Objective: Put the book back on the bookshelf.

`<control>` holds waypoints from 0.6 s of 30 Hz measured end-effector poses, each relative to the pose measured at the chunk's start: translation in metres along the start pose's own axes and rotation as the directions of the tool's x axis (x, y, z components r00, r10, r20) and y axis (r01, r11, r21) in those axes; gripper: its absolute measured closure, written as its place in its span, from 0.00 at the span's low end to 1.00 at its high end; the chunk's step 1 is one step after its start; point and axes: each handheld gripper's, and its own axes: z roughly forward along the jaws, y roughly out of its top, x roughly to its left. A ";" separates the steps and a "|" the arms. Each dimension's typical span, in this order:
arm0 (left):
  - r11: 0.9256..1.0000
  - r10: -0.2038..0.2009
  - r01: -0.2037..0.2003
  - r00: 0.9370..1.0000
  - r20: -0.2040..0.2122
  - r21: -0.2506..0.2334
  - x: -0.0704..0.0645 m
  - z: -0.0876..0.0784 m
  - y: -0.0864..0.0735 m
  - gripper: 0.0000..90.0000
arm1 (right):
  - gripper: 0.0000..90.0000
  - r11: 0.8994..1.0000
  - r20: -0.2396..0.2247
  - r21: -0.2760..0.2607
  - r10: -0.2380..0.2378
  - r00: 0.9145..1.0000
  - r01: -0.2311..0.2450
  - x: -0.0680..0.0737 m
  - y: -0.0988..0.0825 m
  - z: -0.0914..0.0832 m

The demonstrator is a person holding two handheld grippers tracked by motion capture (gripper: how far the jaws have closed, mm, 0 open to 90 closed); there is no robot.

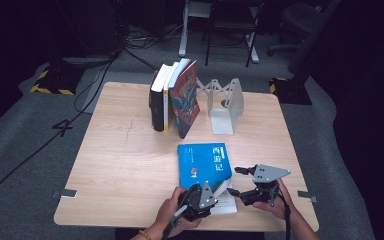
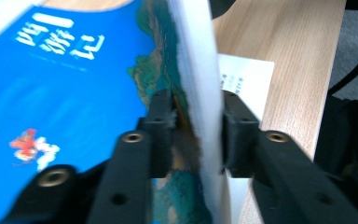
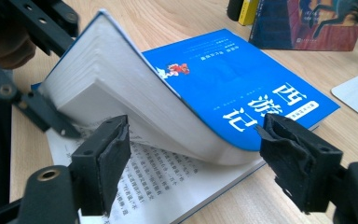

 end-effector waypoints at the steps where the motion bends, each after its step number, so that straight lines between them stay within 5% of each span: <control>1: 1.000 0.001 -0.001 1.000 0.006 -0.009 0.002 -0.002 0.000 0.79 | 0.28 1.000 -0.003 -0.005 0.003 1.000 -0.003 0.000 0.000 0.000; 13: 0.997 0.068 -0.066 0.996 0.062 -0.033 0.031 -0.038 -0.033 0.86 | 0.27 0.998 -0.067 0.051 -0.043 0.997 0.047 0.006 0.003 0.022; 18: 0.998 0.040 -0.036 0.996 0.084 -0.051 0.043 -0.052 -0.045 0.86 | 0.24 0.991 -0.073 0.079 -0.098 0.993 0.103 0.015 0.014 0.036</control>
